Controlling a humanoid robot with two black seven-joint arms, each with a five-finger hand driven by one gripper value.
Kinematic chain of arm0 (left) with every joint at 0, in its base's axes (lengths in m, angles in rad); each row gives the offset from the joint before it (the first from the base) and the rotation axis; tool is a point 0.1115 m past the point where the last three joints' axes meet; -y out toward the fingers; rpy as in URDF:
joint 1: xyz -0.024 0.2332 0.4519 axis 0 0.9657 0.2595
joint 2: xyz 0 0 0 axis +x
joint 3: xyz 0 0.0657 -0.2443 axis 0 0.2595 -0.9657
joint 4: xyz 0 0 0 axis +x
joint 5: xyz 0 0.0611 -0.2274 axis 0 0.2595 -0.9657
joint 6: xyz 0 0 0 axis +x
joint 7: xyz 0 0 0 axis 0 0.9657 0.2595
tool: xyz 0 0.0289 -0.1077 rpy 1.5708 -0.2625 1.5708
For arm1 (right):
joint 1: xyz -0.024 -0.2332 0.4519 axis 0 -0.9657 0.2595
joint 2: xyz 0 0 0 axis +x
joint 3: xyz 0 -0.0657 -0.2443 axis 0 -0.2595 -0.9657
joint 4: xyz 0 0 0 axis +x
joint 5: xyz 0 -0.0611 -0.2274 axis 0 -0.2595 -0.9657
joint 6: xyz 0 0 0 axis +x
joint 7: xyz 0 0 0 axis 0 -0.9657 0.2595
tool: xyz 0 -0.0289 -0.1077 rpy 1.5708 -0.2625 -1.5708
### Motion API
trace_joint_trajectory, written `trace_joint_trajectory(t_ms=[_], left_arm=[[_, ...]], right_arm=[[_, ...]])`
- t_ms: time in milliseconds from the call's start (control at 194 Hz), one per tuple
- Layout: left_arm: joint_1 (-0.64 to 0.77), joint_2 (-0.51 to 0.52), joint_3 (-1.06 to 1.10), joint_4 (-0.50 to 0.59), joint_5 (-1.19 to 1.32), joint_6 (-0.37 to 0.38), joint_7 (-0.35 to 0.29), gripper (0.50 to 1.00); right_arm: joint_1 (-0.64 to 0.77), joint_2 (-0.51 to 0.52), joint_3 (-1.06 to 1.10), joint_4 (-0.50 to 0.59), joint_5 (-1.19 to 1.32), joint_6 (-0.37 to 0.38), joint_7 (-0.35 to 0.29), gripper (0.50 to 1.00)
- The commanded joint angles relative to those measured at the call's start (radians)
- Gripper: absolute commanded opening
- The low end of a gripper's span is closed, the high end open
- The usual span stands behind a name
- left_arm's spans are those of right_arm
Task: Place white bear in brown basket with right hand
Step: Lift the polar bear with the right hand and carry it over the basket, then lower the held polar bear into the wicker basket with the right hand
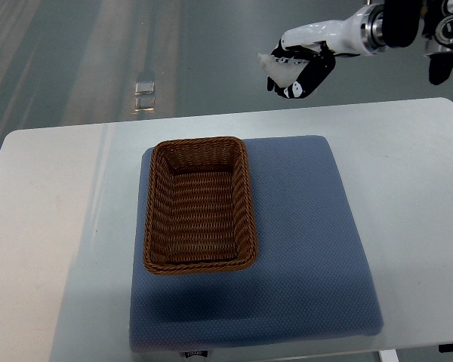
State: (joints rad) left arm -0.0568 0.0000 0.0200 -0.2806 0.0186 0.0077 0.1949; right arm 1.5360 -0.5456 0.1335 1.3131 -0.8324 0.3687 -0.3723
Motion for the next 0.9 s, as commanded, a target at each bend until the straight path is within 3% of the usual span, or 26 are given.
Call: trace_joint_trajectory(t_ms=[0,170,381,644,896], left_arm=[[0.000,0.000,0.000,0.001,-0.002,0.000,0.000,1.000],[0.000,0.000,-0.002,0.001,-0.002,0.000,0.000,1.000],[0.000,0.000,-0.002,0.001,-0.002,0.000,0.000,1.000],[0.000,0.000,-0.002,0.000,-0.002,0.000,0.000,1.000],[0.000,0.000,-0.002,0.001,-0.002,0.000,0.000,1.000]], right_arm=[[-0.005,0.125,-0.008,-0.063,0.001,-0.040,0.006,0.500],[-0.019,0.348,-0.071,-0.216,-0.010,-0.093,0.009,0.500],[-0.109,0.546,-0.078,-0.363,-0.028,-0.132,0.013,0.500],[-0.217,0.546,-0.077,-0.454,-0.068,-0.174,0.021,0.507],[-0.298,0.546,-0.068,-0.465,-0.073,-0.220,0.030,0.525]])
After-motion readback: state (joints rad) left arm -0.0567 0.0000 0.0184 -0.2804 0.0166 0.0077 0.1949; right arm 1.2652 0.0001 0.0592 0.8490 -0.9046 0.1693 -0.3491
